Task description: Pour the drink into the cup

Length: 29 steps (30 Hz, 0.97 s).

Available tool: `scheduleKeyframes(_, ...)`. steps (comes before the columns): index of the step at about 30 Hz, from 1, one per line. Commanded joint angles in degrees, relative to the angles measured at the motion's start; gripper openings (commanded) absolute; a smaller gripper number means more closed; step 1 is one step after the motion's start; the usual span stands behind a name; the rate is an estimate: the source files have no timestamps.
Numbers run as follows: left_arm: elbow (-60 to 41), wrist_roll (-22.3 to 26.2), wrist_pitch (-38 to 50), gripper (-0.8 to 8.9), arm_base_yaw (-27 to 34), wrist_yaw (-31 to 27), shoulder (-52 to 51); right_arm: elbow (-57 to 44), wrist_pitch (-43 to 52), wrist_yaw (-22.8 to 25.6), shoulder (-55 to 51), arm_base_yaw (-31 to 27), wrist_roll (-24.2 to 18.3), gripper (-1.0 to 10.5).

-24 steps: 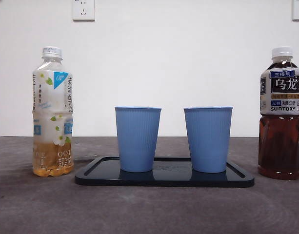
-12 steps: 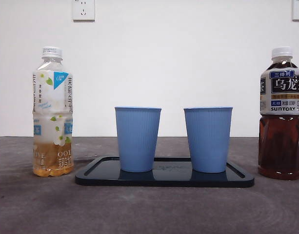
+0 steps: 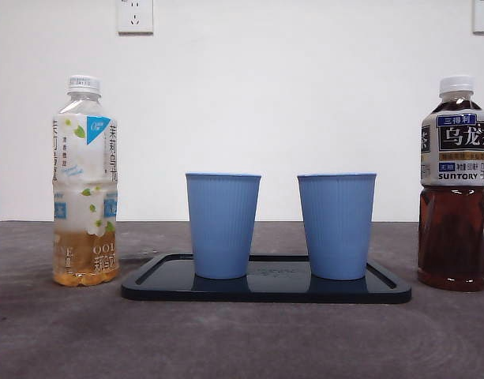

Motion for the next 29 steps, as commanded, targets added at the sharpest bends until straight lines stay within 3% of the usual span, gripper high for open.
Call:
scheduleKeyframes(1,1.25,1.66,-0.13,0.41,-0.37,0.13,0.00,0.98,0.15,-0.22,0.17,0.26,-0.37,2.2)
scheduleKeyframes(2,1.25,1.95,-0.37,0.16,-0.37,0.13,0.00,0.98,0.00,-0.20,0.17,0.26,-0.44,0.4)
scheduleKeyframes(3,1.25,2.05,-0.52,0.24,-0.37,0.13,0.00,0.96,-0.09,-0.17,0.17,0.26,-0.59,0.1)
scheduleKeyframes(22,1.03,1.38,-0.59,0.20,0.13,0.13,-0.09,0.96,0.24,0.02,0.17,0.26,-0.46,0.2)
scheduleKeyframes(26,-0.52,1.38,0.74,0.20,5.38,0.15,-1.36,0.96,0.24,0.02,0.17,0.26,-0.46,0.2)
scheduleKeyframes(29,-5.92,1.57,6.45,0.20,12.74,0.13,-3.65,0.96,0.24,0.02,0.17,0.26,-0.46,0.2)
